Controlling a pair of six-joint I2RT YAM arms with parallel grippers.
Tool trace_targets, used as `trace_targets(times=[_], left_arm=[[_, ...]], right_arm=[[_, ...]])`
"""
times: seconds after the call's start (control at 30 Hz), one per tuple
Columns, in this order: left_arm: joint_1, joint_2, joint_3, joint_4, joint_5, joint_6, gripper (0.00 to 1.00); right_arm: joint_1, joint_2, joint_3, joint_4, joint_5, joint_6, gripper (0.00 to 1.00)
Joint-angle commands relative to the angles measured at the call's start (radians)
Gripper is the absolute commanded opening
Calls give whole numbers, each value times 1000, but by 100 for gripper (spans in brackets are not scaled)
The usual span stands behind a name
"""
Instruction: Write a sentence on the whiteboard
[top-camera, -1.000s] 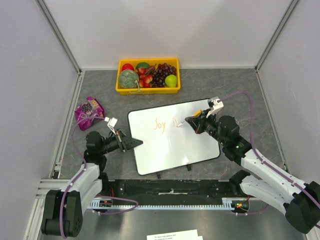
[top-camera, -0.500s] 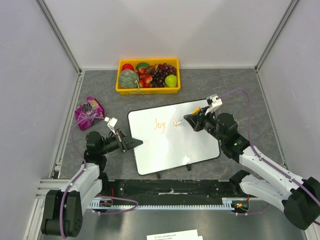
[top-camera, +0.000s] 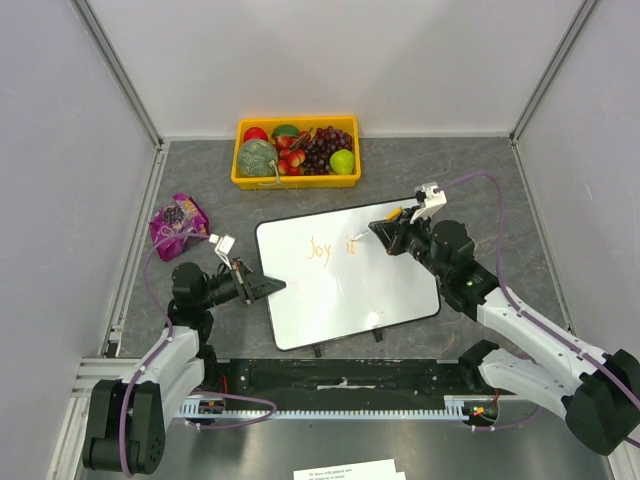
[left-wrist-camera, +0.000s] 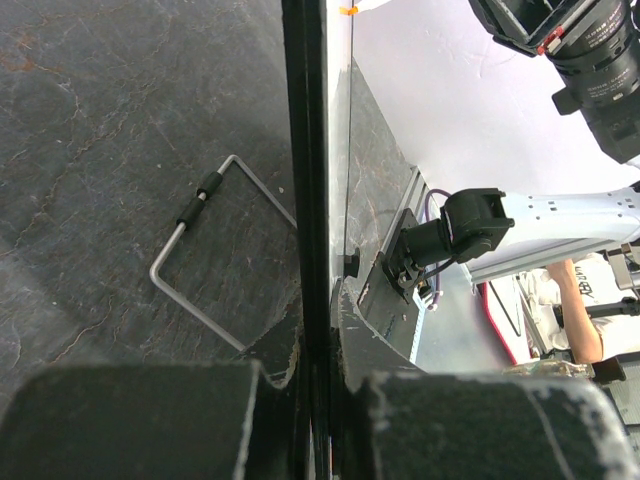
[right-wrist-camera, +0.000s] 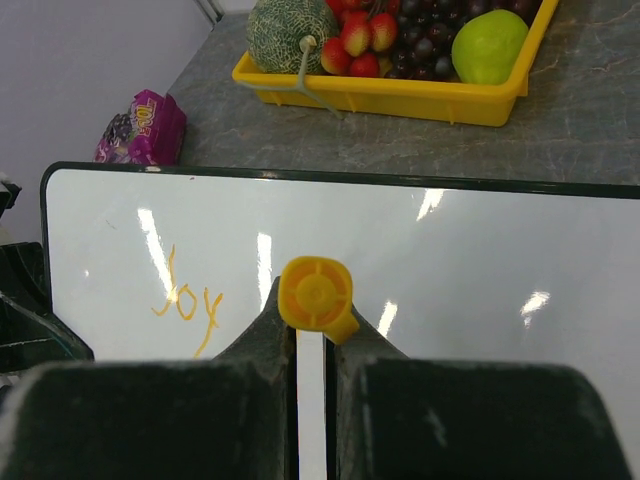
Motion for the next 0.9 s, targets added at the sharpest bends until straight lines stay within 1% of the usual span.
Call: trace_targets(times=[0.0,0.33,0.87], left_arm=[[0,-1,-18,3,0,113,2],[0,1,-17,2,0,112,2],[0,1,-18,2,1,113,2]], right_arm=[[-5,11,37,-15,60,-38,0],[-8,-27,-3,-52,83,-50,0],[-8,-74,-77,-95,29,-47,0]])
